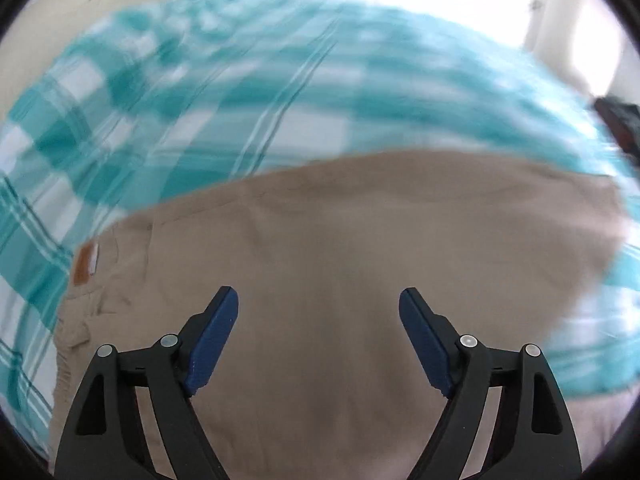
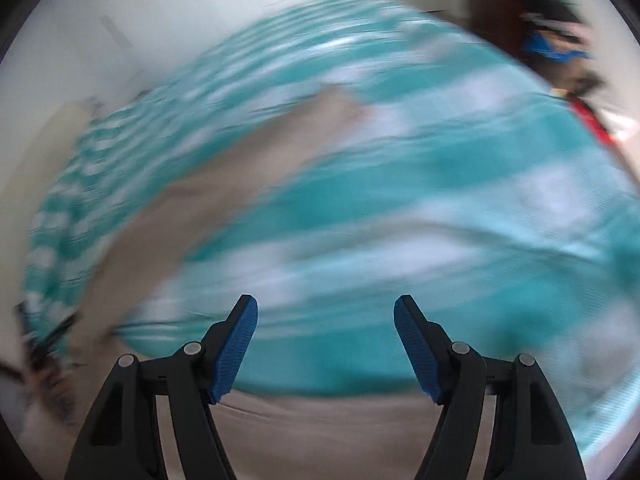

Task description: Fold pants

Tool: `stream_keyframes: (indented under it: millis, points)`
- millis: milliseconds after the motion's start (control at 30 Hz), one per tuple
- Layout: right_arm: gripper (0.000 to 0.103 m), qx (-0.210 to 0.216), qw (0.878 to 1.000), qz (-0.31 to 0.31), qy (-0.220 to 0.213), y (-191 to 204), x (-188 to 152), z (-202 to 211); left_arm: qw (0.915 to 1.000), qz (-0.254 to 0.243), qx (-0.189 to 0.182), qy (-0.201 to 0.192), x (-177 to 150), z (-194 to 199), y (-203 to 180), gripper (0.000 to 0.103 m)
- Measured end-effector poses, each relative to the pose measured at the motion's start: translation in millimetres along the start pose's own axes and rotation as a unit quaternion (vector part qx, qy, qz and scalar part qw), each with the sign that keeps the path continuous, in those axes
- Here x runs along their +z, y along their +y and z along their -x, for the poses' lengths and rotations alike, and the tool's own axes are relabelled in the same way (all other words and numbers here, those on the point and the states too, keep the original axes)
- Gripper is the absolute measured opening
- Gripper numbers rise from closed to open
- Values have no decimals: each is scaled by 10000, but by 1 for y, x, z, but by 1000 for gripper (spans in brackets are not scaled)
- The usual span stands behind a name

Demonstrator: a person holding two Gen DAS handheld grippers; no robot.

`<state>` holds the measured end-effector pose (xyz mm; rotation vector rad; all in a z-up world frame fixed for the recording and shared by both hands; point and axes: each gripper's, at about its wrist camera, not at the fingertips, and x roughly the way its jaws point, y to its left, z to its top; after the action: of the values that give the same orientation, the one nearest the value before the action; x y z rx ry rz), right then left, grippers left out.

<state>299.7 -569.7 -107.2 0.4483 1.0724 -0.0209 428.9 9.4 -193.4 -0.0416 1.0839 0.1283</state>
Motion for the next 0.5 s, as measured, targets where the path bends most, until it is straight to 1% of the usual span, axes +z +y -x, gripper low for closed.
stream_keyframes:
  millis: [33,67,100,133,167,200,267,300,333,367,400,433,467,500]
  points:
    - [71,223,9997,72,49,24,5,-12,9994,11,-1,343,-5,-19,5,70]
    - [71,527,9984,174,141,56,12,-30,9986,-41,-120,512,-15,-31,11,70]
    - [71,759,9966,245,222,81,17,-45,9990,-234,-212,305,-25,-29,13,70]
    - [71,1037,9935,325,325,110,22,-65,9984,-520,-213,111,-33,-25,13,71]
    - [71,1268,9902,404,423,136,26,-84,9971,-742,-166,30,-39,-24,13,74]
    - [72,1487,9863,478,532,158,27,-103,9967,-782,-196,-6,-42,-23,16,75]
    - [73,2050,9724,670,885,208,28,-154,9971,-662,-369,-18,-43,-24,23,77]
    - [75,2237,9661,736,1057,227,25,-176,9972,-618,-423,-20,-42,-25,25,77]
    - [79,2344,9611,808,1214,243,20,-195,9971,-615,-438,-54,-43,-25,26,78]
    - [79,2363,9568,961,1393,259,15,-218,9970,-628,-436,-103,-44,-25,26,78]
    - [79,2243,9547,1229,1520,273,14,-239,9969,-639,-440,-162,-46,-24,26,78]
    - [79,2082,9555,1470,1487,275,20,-252,9967,-631,-459,-205,-48,-23,27,78]
    - [78,2036,9570,1529,1394,270,30,-256,9967,-621,-472,-222,-50,-23,25,78]
    - [78,1977,9627,1439,1158,251,52,-258,9967,-615,-483,-230,-51,-24,24,78]
